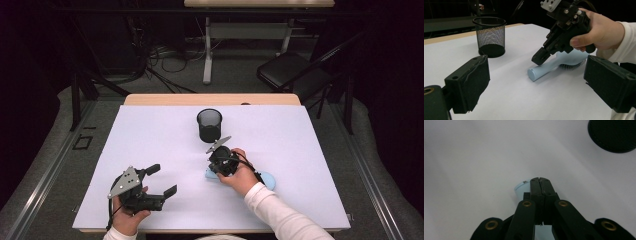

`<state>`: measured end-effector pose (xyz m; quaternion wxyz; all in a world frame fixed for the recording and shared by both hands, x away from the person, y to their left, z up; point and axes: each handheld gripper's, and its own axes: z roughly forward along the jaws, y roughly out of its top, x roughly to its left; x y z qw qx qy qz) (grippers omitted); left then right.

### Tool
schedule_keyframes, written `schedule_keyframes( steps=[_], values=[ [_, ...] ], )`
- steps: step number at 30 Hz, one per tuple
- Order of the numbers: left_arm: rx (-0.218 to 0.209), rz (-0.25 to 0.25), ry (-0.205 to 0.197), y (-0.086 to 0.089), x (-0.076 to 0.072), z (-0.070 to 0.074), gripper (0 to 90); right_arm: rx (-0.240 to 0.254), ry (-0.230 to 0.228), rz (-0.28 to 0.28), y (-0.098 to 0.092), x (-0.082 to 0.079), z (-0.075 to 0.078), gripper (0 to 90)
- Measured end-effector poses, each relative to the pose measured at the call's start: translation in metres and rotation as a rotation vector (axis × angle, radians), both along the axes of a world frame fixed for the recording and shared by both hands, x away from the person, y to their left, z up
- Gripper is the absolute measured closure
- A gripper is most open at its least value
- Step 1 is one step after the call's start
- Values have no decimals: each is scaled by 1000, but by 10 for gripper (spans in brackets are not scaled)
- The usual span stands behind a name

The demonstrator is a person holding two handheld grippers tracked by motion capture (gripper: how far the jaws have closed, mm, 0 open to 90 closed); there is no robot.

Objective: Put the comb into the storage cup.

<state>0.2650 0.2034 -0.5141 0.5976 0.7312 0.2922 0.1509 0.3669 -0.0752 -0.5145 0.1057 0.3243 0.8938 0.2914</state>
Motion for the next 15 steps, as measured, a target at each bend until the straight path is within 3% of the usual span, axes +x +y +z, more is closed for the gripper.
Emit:
schedule_keyframes(
  steps=[15],
  values=[
    [3, -1, -2, 1, 0, 0, 67, -20, 27, -47, 11, 15, -12, 900]
  ],
)
